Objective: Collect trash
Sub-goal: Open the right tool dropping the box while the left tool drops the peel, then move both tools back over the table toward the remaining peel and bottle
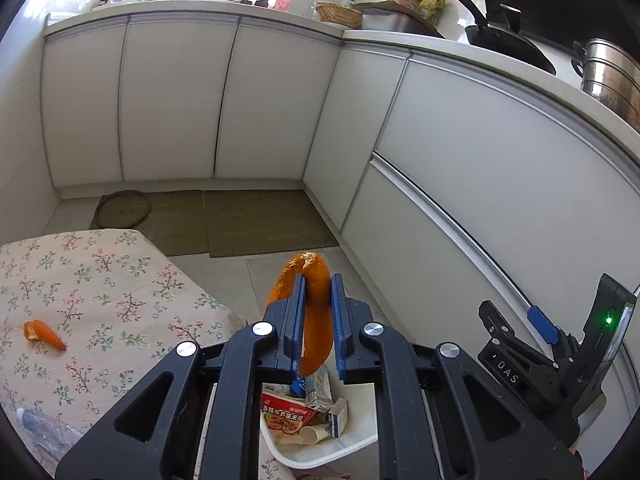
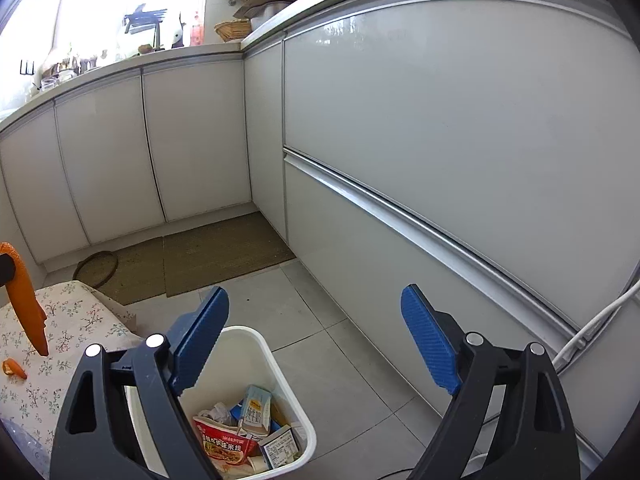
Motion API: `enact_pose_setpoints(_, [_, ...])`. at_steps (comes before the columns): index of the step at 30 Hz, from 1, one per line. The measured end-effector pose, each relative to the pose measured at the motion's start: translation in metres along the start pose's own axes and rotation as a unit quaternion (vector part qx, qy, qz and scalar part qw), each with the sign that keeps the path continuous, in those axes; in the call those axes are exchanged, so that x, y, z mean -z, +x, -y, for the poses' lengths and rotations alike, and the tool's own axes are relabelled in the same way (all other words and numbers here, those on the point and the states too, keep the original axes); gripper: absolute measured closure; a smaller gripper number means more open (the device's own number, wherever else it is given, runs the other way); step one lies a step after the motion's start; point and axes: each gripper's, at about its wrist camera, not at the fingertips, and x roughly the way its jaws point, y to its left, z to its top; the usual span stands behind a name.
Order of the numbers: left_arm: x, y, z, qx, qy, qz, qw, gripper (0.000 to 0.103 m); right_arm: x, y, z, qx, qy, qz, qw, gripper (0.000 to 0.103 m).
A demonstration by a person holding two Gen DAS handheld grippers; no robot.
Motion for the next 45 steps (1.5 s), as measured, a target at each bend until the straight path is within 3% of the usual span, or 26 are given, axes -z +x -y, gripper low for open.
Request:
enact_pose_setpoints(11, [0.021,0.044,0.035,0.035,0.040,-0.036,0.9979,0.086,0.005,0.008,0.024,0.033,0.010,0.001,0.999,0.013])
enact_pose_setpoints(14, [0.024,0.048,0.035,0.028,0.045,-0.039,0.9978,0.077,0.004,0.008,0.020,0.035,0.005,0.005,0.999,0.012])
enact_pose_setpoints(17, [0.024,0.048,0.031,0.018,0.040,-0.039,0.9983,0.056,0.004,0.004,0.017,0.035,0.004,0.012,0.999,0.009])
enact_pose_setpoints(18, [0.023,0.047,0.030,0.012,0.039,-0.037,0.9985,0.048,0.004,0.003,0.015,0.035,0.003,0.014,0.999,0.008])
enact_pose_setpoints(22, [0.022,0.041,0.027,-0.025,0.042,-0.032,0.9983,0.037,0.004,-0.001,0.004,0.029,-0.005,0.017,0.999,0.007])
enact_pose_setpoints(26, [0.022,0.031,0.016,-0.097,0.040,-0.013,0.9944,0.021,0.002,-0.007,-0.011,0.023,-0.012,0.024,0.999,0.007])
enact_pose_setpoints(34, [0.021,0.007,-0.020,-0.147,0.008,-0.006,0.9891,0.013,0.003,-0.018,-0.050,-0.008,-0.034,0.026,0.999,0.007])
enact_pose_setpoints(45, [0.020,-0.037,-0.091,-0.207,-0.053,0.002,0.9768,0.012,0.004,-0.036,-0.137,-0.072,-0.077,0.035,0.994,0.007])
